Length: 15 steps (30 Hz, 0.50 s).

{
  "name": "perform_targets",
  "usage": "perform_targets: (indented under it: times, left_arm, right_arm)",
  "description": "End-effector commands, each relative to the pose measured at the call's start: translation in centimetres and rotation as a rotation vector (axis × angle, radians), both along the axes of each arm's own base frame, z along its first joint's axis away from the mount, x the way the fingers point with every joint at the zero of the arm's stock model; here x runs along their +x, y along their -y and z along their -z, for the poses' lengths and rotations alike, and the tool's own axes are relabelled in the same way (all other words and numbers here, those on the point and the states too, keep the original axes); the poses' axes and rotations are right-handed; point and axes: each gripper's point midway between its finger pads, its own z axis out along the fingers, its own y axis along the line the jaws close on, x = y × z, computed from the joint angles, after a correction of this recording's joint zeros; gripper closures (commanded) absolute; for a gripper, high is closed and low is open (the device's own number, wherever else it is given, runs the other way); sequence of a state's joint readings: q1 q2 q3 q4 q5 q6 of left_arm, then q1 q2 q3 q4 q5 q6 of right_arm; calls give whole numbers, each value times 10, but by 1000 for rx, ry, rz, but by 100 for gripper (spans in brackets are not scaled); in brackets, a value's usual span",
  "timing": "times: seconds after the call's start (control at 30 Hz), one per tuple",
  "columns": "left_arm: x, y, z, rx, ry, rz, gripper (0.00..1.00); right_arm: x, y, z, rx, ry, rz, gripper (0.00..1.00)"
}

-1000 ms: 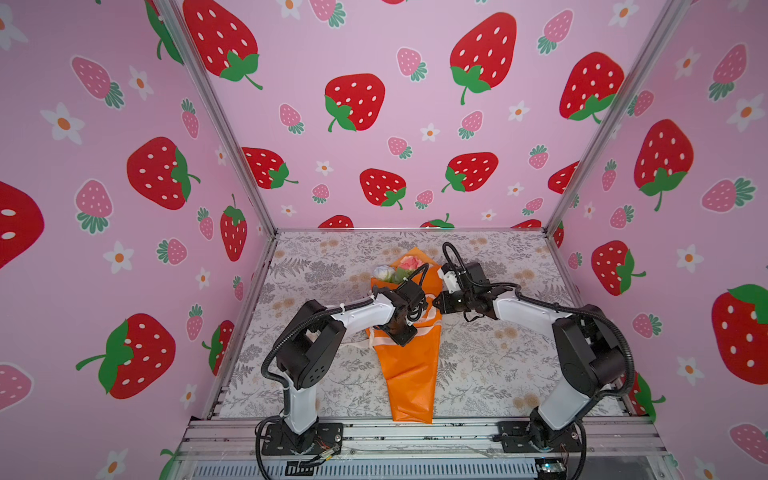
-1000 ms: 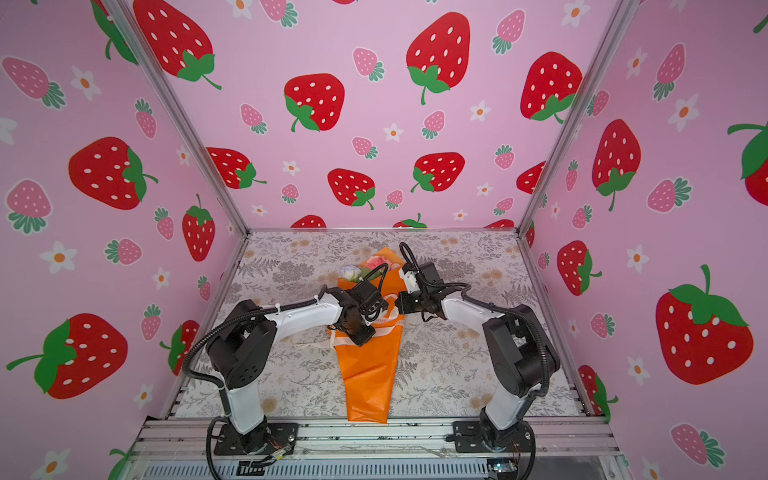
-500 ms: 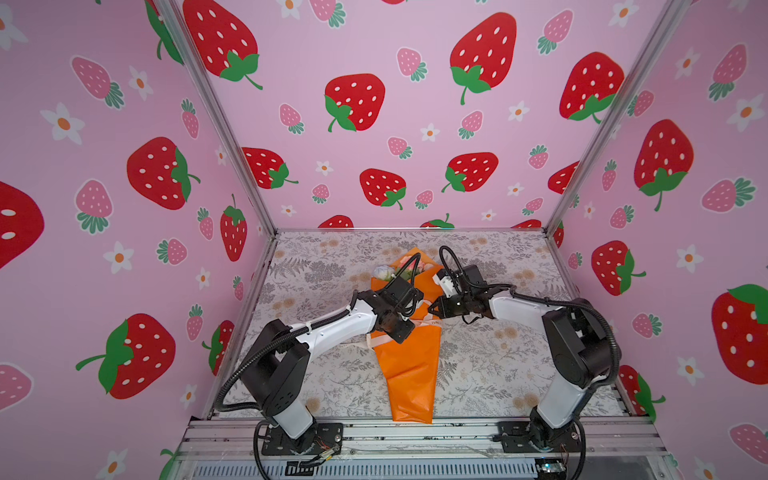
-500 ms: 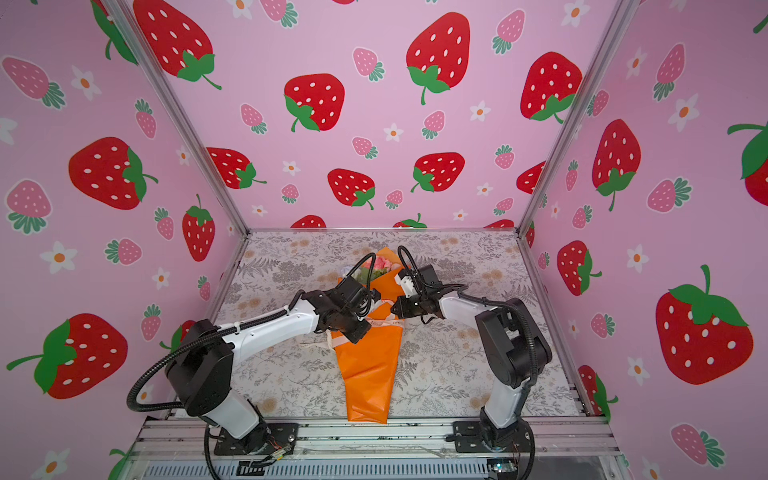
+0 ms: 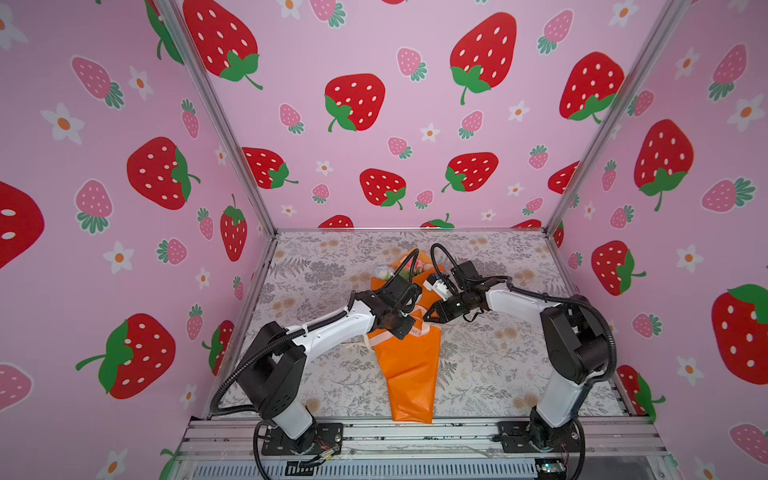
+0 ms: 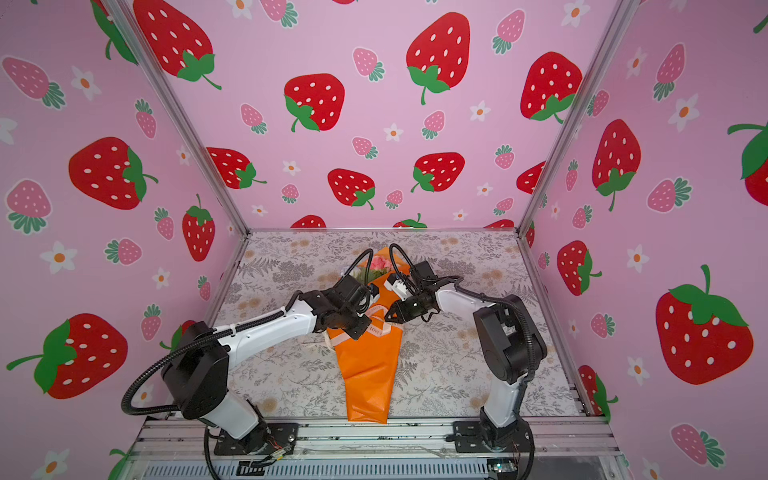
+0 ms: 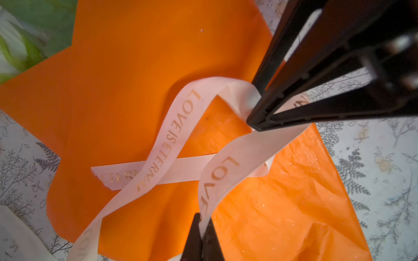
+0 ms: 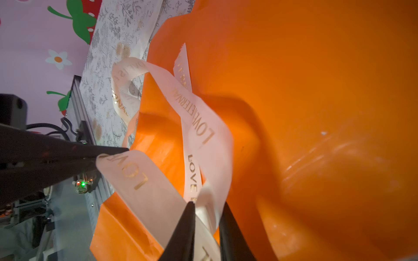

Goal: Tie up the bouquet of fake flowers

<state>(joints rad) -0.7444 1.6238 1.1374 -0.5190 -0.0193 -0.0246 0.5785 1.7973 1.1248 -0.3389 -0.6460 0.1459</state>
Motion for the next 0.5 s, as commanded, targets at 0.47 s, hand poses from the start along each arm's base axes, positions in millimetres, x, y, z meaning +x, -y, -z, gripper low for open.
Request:
perform_targets:
  times: [0.47]
  left_arm:
    - [9,4,4,-15,6,-56,100]
  right_arm:
    - [-39,25,-49,129,130,541,59]
